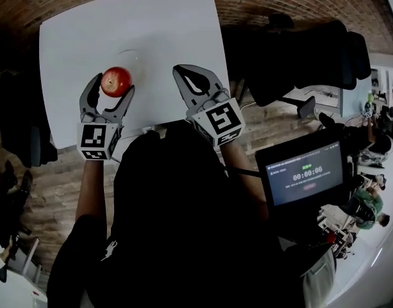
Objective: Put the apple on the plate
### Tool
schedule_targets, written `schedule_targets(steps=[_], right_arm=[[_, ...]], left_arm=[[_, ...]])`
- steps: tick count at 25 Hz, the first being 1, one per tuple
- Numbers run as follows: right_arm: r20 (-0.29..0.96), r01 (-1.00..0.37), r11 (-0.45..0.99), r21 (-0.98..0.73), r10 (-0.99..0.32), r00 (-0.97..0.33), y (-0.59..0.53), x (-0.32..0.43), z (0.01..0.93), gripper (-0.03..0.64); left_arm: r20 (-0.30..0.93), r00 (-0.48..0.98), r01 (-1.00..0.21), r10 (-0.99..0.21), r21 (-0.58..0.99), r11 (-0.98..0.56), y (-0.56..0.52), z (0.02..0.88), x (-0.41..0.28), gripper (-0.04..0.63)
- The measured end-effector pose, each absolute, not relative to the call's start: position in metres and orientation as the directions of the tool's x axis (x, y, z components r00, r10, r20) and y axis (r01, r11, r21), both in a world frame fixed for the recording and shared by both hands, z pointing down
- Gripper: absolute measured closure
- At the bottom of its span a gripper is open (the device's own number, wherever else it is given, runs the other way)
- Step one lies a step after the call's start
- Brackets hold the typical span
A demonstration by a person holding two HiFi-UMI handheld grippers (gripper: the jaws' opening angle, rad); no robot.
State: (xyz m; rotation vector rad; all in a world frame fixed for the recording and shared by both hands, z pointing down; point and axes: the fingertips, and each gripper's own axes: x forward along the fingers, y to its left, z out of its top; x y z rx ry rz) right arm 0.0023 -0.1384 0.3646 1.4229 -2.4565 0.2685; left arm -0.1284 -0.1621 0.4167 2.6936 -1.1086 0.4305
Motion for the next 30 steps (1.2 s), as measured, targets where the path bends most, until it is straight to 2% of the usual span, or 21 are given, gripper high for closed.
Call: schedule_targets(steps=[12,21,30], right_arm=[[0.353,-0.728,0.685,-0.042,-0.671,-0.652,-0.142,-0.001,0.377,0.612],[0.377,-0.673,0.738,-0.050,-0.610,-0.697,-0.151,-0.003,0.396,0.612],[0.414,-0.661,0.748,-0.051,-0.587,-0.696,-0.151,-0.009,0.409,0.612]], left_arm=[[0.359,0.504,-0.853,-0.786,0.065,-0.517,-0.140,0.422,-0.132,0.209],[0.399,0.450,-0.886,-0.799,0.083,-0.457,-0.137,0.447,-0.129,0.209],[0.416,0.455,-0.886,-0.787,0.124,-0.446,-0.139,0.472,-0.132,0.209]])
